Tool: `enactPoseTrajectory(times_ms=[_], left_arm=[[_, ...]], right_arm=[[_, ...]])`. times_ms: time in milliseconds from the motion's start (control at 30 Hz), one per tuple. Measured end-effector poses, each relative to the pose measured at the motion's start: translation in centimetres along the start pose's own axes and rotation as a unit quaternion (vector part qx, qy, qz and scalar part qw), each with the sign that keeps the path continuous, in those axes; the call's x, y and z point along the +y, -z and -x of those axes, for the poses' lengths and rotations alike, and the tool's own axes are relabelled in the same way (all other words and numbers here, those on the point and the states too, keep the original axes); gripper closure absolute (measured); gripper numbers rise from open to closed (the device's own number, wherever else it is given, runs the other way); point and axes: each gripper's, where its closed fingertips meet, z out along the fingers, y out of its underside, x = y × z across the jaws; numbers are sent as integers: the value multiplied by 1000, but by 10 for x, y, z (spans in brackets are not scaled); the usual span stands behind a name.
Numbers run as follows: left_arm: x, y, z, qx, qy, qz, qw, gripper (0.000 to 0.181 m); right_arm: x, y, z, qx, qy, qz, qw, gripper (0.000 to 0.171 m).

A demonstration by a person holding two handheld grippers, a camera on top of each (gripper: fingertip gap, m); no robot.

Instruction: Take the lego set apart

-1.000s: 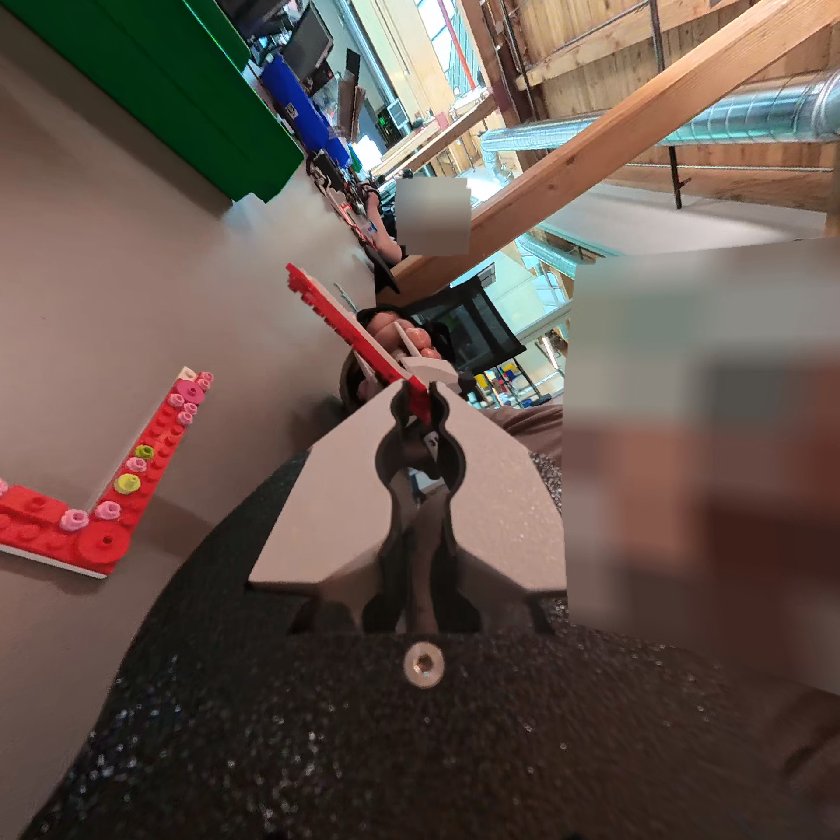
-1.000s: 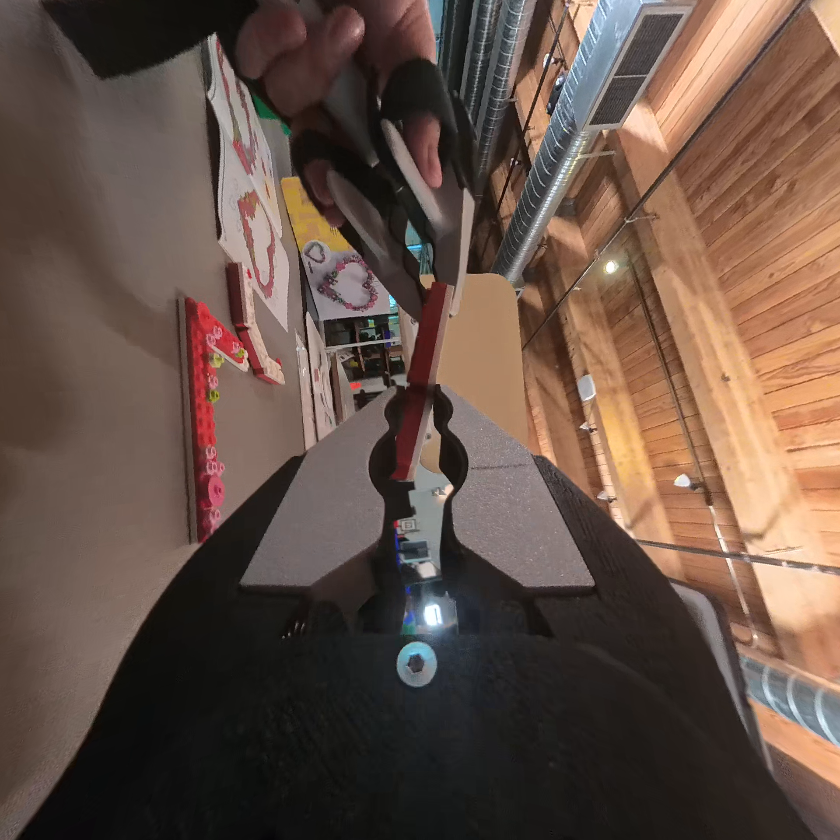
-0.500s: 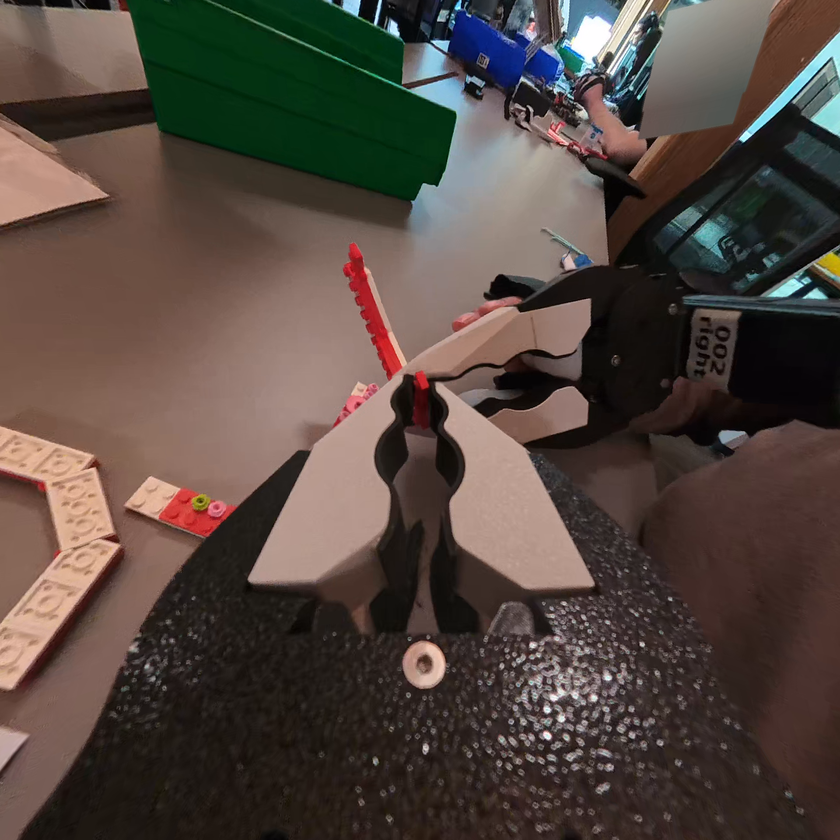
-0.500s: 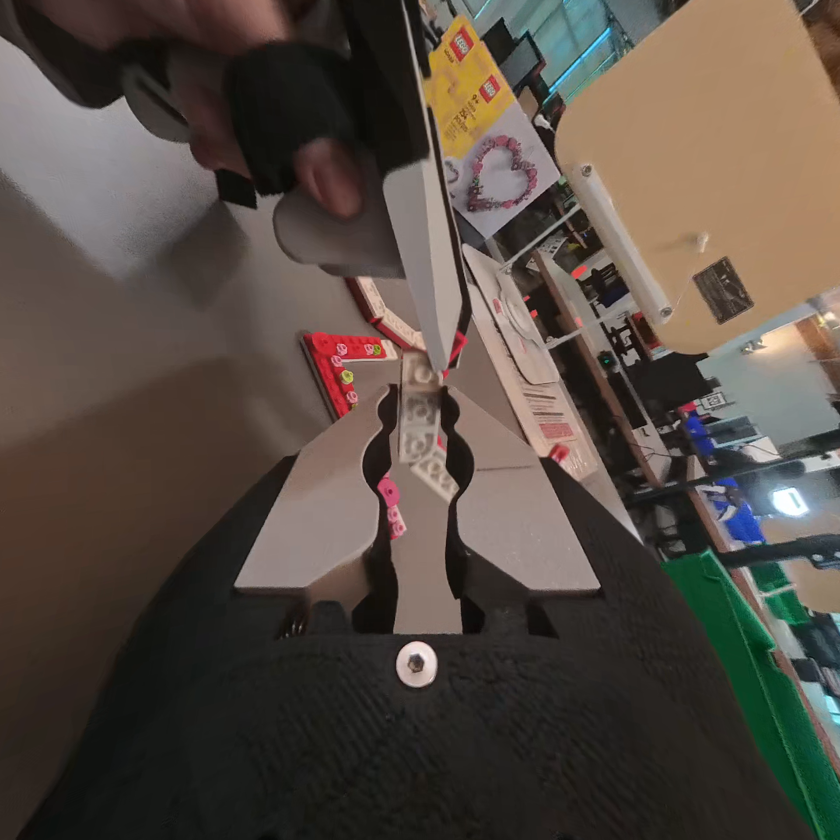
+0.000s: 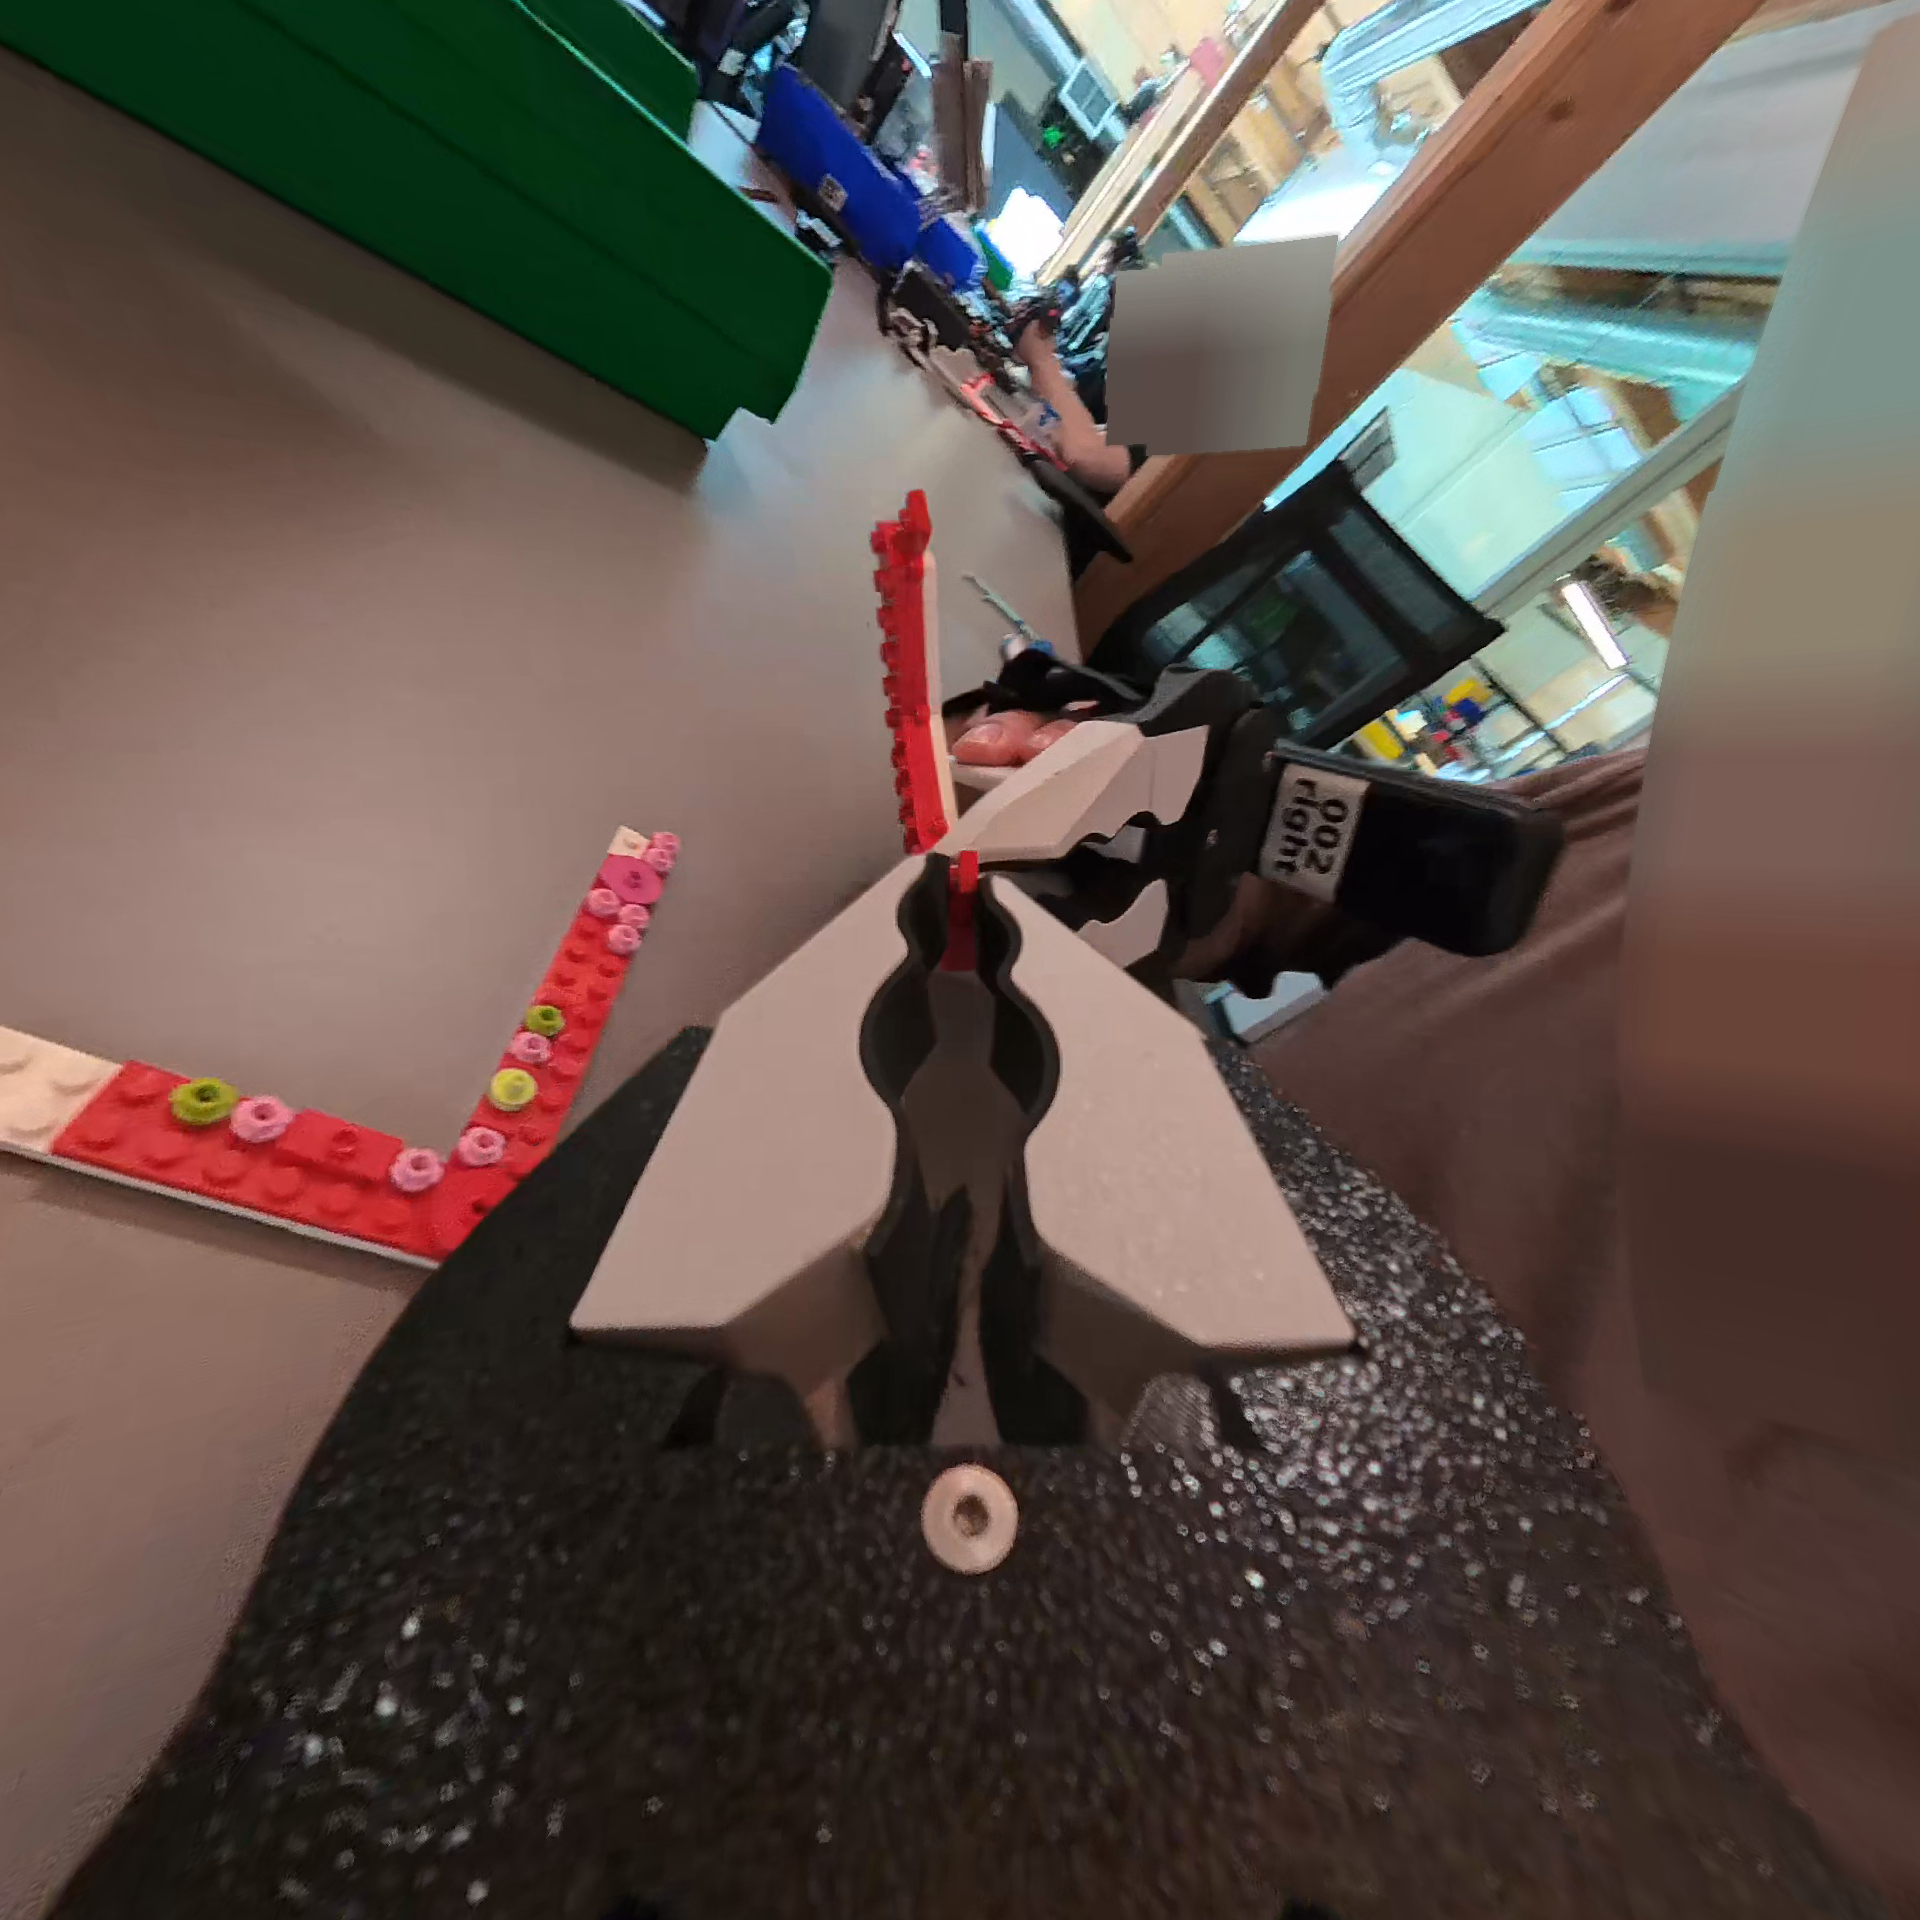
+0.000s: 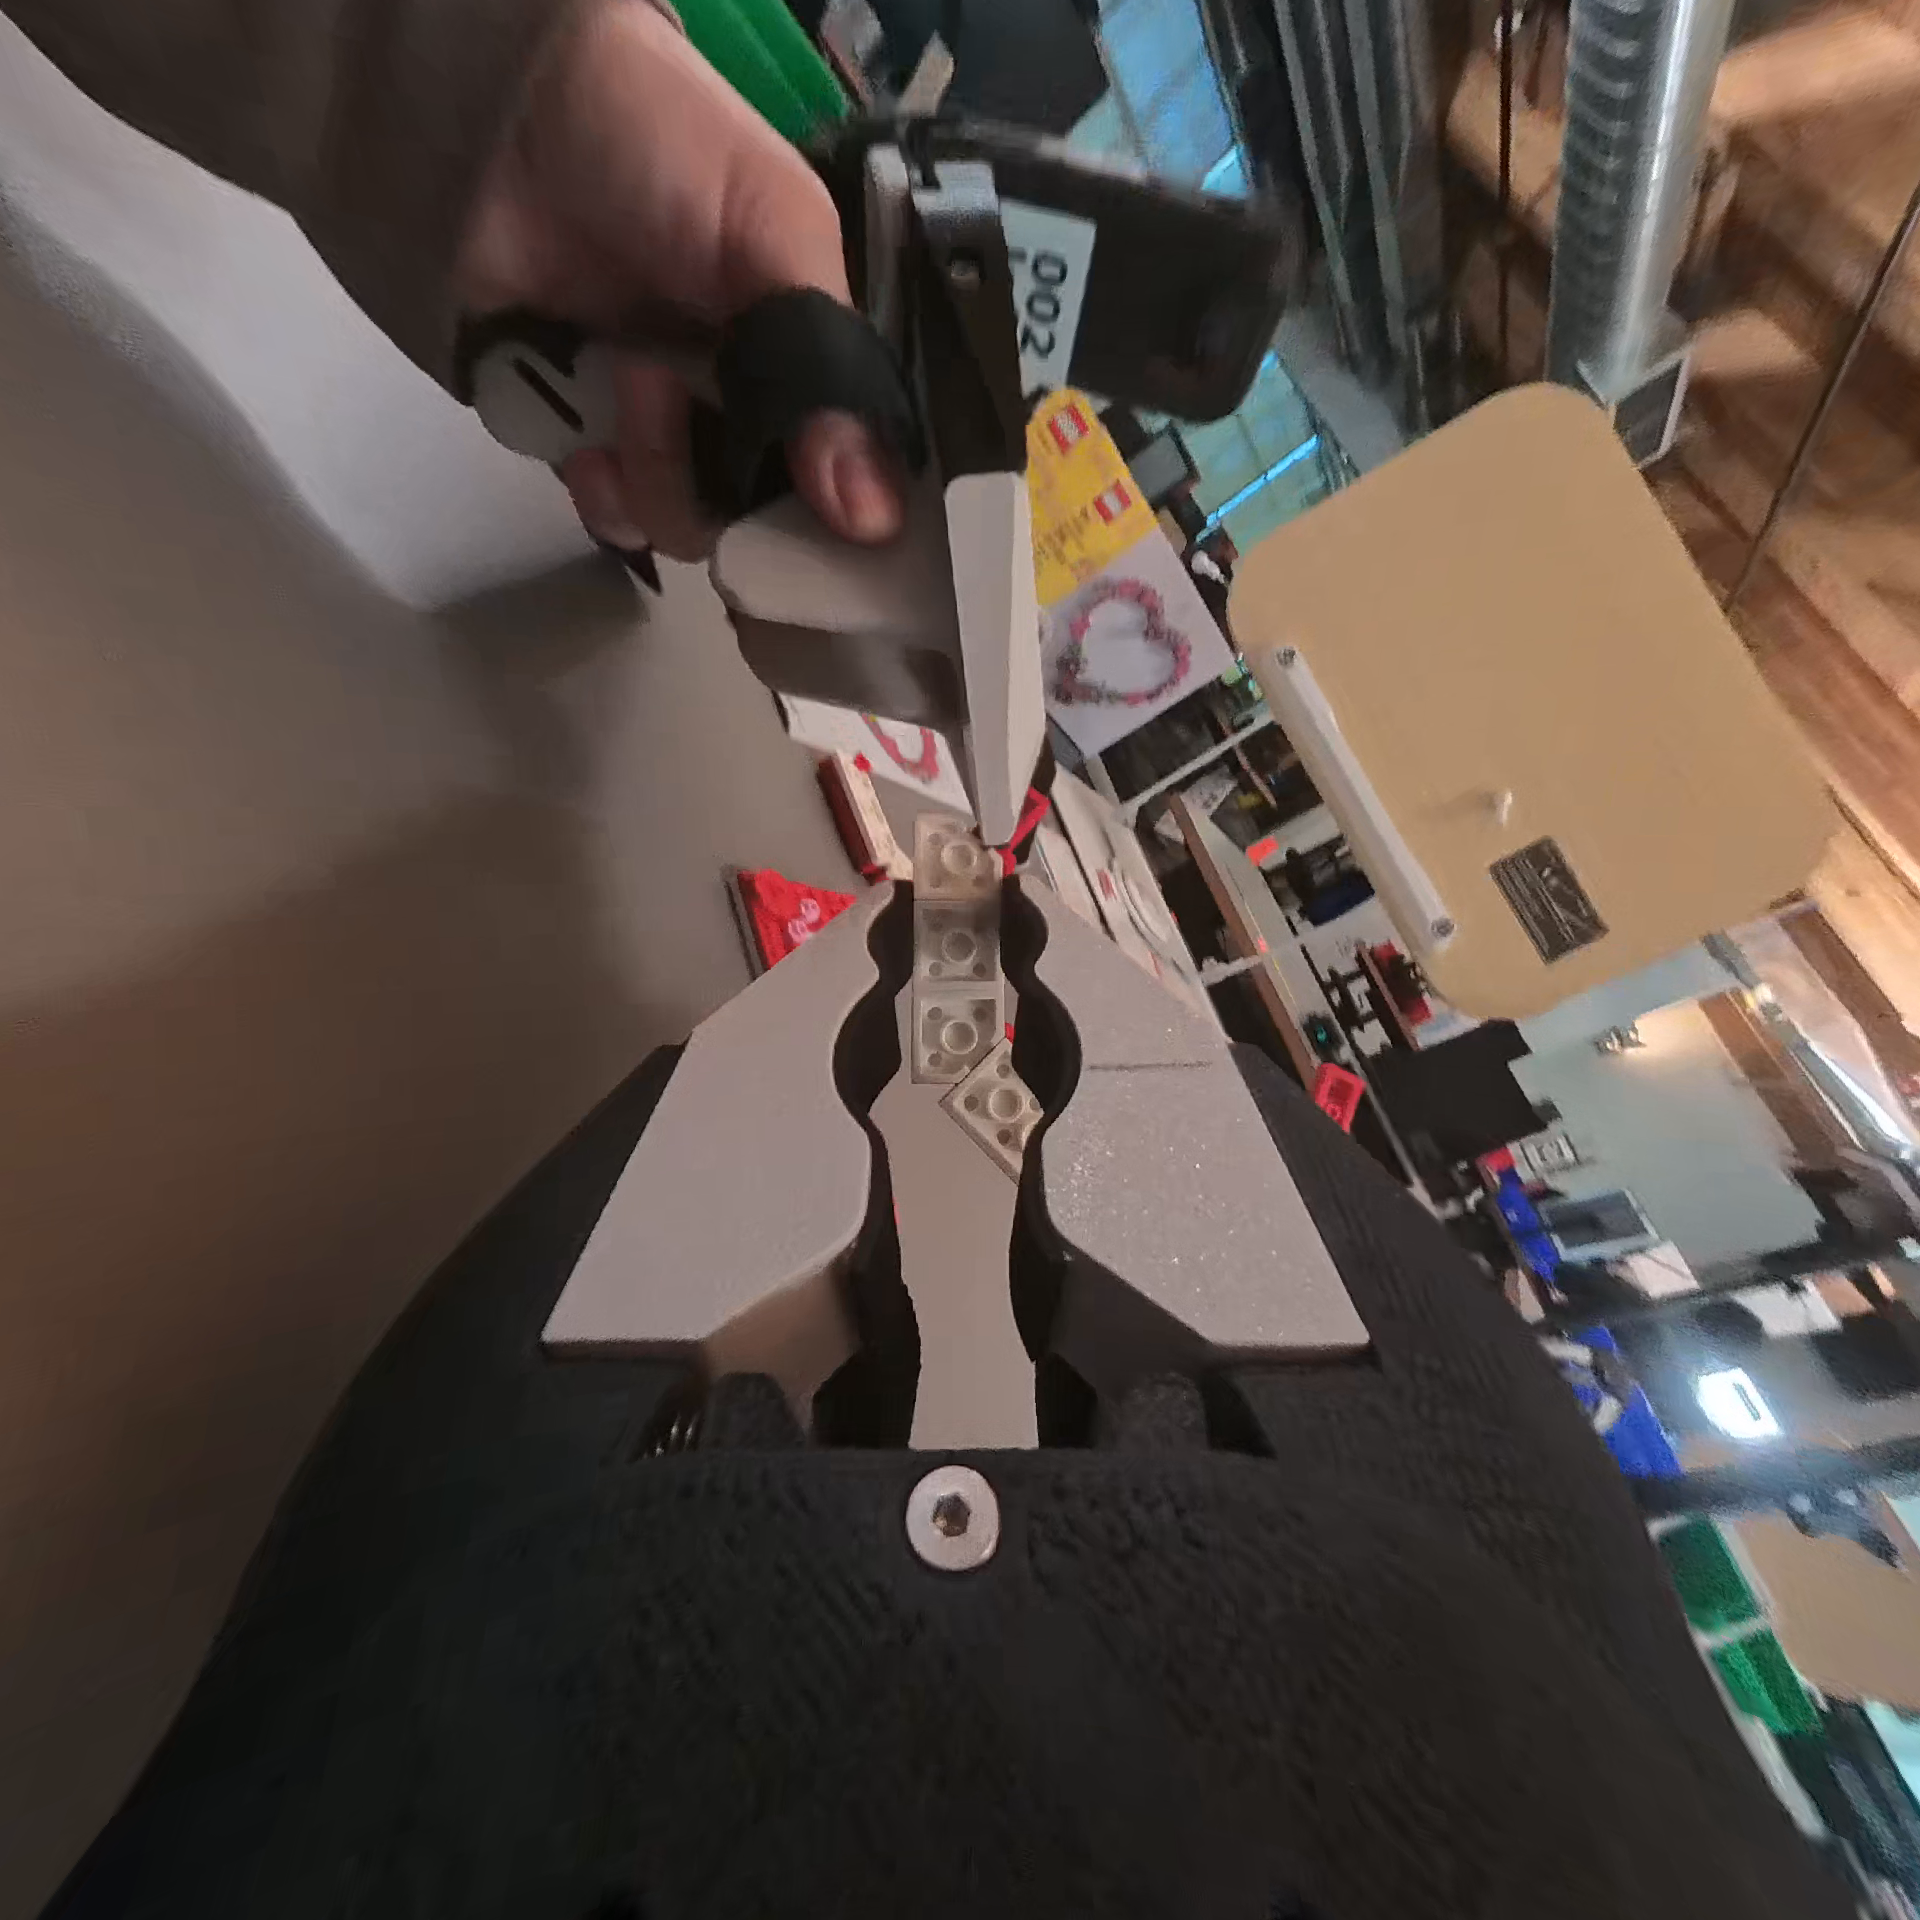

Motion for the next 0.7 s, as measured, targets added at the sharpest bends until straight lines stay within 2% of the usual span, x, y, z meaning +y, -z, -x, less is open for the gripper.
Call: enactPoseTrajectory(times_ms=[200,367,567,700], left_arm=[[6,4,-6,35,30,0,999,179],[10,4,-2,51,61,1,997,179],[17,4,7,55,94,-2,994,179],[20,3,10,59,112,-15,992,179]], right_arm=[[-8,3,6,-2,33,-21,999,156],[-5,2,10,15,118,-5,993,156],[3,0,16,40,272,31,961,155],[7,0,18,41,314,37,948,155]])
